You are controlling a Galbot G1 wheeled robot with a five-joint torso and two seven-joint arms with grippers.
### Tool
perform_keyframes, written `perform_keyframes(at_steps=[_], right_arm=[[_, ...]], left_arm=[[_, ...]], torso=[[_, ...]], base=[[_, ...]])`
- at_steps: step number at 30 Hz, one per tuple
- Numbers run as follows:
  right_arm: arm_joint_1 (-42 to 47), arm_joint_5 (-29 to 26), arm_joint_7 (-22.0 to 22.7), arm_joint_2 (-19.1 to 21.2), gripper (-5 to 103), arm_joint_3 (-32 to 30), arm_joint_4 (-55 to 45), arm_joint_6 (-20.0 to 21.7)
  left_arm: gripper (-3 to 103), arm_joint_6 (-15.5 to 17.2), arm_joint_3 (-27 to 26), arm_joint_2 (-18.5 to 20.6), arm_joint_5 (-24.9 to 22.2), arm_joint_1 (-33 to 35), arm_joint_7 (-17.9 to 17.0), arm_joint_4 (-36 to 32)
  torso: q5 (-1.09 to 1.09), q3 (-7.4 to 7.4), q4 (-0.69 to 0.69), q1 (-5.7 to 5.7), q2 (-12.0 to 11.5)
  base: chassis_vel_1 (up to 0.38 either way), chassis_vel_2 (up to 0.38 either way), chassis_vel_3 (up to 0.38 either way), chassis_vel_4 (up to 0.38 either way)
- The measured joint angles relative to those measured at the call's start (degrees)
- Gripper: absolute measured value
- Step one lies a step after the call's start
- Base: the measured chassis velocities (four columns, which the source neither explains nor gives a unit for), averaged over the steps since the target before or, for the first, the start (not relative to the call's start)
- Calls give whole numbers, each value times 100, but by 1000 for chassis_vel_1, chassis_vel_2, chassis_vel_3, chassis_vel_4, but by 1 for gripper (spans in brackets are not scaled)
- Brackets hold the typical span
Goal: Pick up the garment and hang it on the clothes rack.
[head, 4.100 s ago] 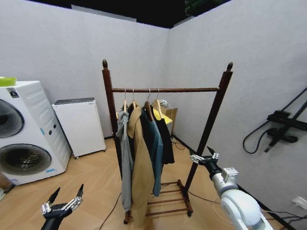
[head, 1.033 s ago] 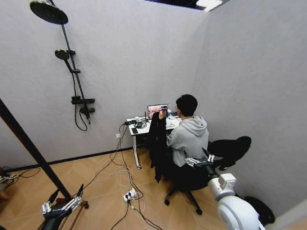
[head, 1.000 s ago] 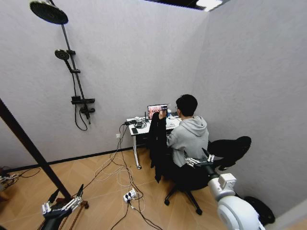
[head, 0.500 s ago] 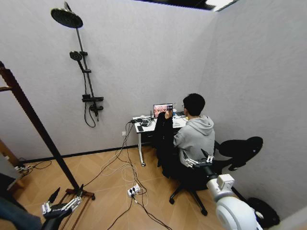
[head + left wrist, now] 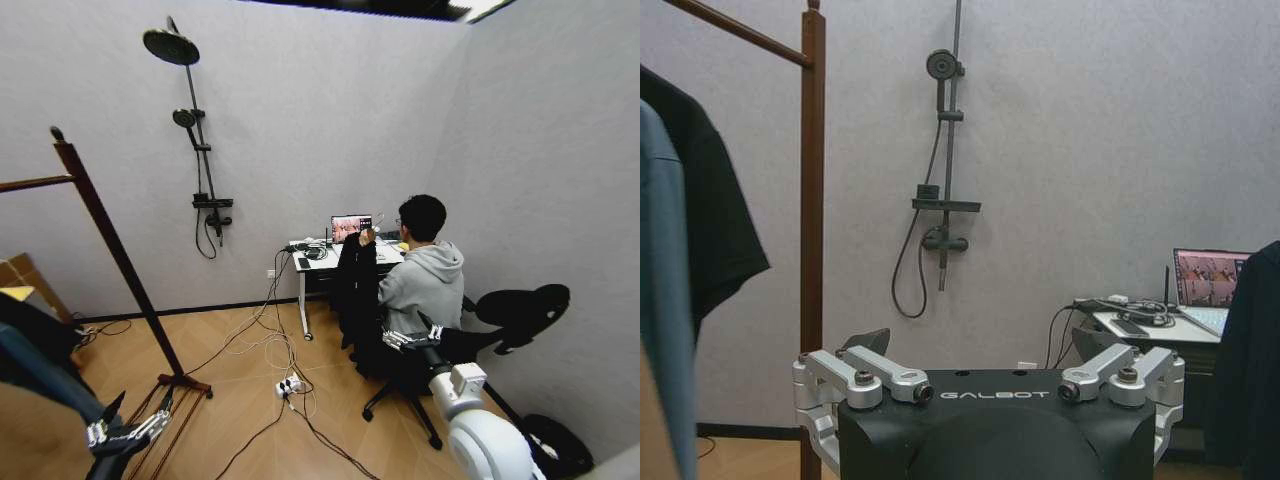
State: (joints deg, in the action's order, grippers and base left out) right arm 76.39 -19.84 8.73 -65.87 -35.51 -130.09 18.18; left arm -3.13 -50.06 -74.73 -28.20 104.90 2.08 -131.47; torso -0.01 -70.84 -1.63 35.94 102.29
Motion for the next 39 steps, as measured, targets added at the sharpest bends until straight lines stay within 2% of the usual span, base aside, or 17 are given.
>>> perform_keyframes(at_steps=[5,33,39], right_arm=[[-15,-32,-1,49,100,-14,30,-19],[-59,23,-19,54,100,171,68,-77],[-83,84,-18,51,100,235,60,-60]], left_arm=[[100,0,0,0,0,0,1,0],[100,0,0,0,0,0,1,0],[100,0,0,0,0,0,1,0]], torso=[[4,1,-5,-3,1],[0,0,-5,-1,1],[0,0,-1,-1,1]], base=[[234,-223,-214,224],[200,-195,-199,202],[224,-168,-157,228]])
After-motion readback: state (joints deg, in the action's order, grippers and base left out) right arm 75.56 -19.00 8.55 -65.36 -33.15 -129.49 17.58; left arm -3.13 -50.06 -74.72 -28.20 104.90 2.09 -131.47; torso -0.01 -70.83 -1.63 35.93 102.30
